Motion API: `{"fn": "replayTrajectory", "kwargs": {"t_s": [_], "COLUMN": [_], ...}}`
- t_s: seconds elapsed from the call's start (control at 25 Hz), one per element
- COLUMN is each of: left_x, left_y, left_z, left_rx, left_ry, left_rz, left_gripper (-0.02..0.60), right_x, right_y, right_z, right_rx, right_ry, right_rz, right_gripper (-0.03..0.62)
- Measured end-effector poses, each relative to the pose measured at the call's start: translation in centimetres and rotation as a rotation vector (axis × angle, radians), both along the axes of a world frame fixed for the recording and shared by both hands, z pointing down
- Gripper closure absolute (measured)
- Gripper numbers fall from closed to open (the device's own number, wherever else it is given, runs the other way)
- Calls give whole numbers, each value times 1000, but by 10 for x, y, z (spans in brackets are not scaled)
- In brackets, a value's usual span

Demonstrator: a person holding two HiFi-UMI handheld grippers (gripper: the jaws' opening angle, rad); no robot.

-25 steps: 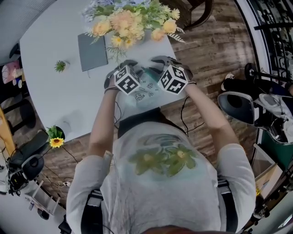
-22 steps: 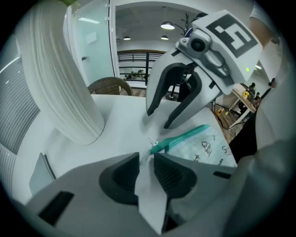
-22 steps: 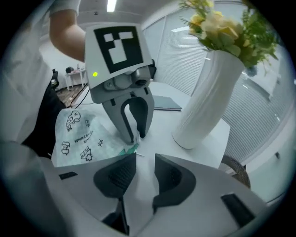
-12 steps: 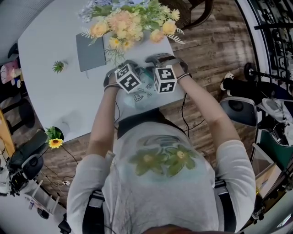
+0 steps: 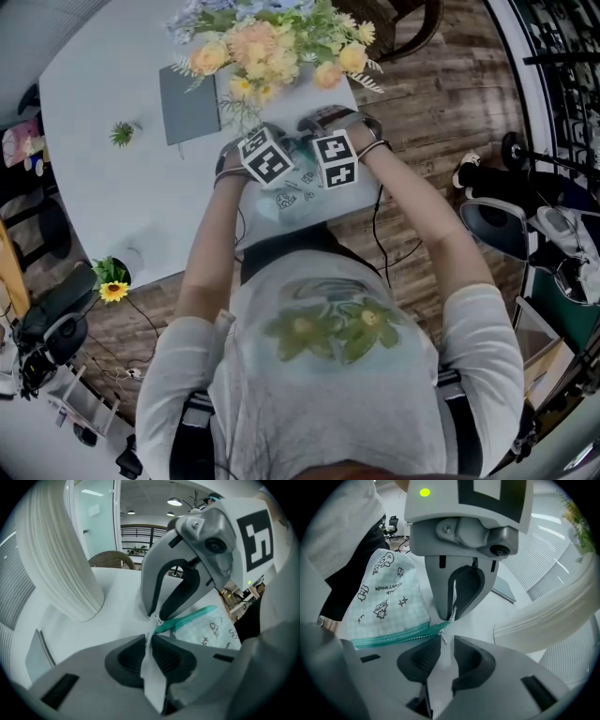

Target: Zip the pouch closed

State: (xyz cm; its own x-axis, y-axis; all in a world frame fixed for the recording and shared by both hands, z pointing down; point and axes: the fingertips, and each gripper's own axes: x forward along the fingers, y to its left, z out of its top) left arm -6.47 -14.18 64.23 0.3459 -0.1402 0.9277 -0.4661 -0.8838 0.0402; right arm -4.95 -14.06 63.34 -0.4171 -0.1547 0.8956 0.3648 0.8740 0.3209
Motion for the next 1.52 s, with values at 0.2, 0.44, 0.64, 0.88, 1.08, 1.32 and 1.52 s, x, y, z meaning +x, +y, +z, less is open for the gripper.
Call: {"fn": "replayTrajectory", "kwargs": {"t_s": [0.2, 0.44, 0.64, 0.88, 1.08, 1.32, 1.52], "left_x": [-1, -2, -1, -2, -2, -1, -1], "left_y": [-4, 0, 0, 0, -1, -1, -2], "left_z": [-1, 7, 9, 9, 8, 7, 7], "left_rx": [8, -10, -31, -53, -44, -42, -38], "left_ry": [-7, 26, 24, 16, 30, 34, 41], "left_rz": [-55, -110, -139, -136, -147, -161, -166], "left_gripper": [548, 555, 557, 557, 557, 558, 558], "right_x": [1, 3, 5, 5, 5, 8, 10], "right_y": [4, 3, 7, 8, 10, 13, 14], "right_z": [2, 2, 6, 2, -1, -4, -5], "right_rx": [-13, -53, -134, -193, -196, -199, -202], "right_ry": [-2, -18, -33, -78, -90, -64, -63], "right_rz": [7, 71, 151, 256, 262, 234, 235], "right_gripper": [534, 556, 572, 572, 572, 575, 574]}}
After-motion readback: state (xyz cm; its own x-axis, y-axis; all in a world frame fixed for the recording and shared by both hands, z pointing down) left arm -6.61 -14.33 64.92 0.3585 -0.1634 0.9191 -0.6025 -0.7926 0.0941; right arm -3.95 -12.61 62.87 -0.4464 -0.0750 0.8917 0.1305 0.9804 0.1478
